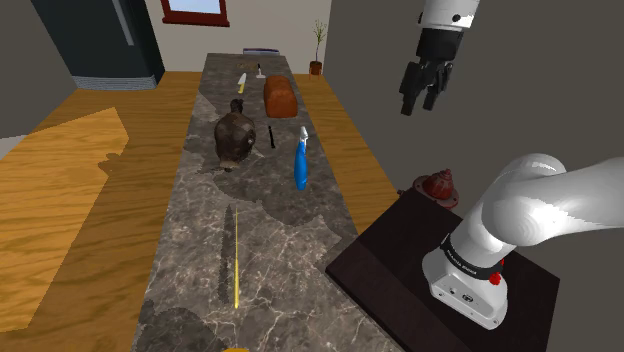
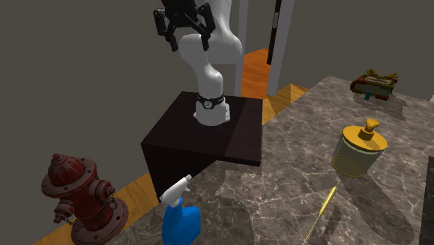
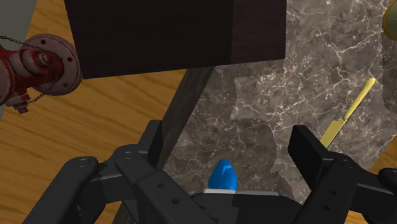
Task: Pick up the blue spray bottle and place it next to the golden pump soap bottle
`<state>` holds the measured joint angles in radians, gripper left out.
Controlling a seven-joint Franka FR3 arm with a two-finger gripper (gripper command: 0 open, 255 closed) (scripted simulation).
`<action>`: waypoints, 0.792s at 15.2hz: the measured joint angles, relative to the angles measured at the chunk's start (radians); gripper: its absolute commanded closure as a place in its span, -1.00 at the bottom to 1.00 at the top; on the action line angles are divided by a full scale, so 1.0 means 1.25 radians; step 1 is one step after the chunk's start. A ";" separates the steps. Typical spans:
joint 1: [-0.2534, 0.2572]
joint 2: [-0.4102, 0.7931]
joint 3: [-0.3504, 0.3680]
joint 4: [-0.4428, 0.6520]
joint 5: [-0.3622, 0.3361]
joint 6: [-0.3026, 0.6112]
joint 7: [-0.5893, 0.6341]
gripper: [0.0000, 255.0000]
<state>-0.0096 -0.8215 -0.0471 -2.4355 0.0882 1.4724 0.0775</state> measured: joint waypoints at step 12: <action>-0.007 0.044 0.162 -0.211 0.046 0.411 0.178 -1.00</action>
<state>-0.0178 -0.7666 0.1550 -2.6989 0.1456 1.9861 0.3002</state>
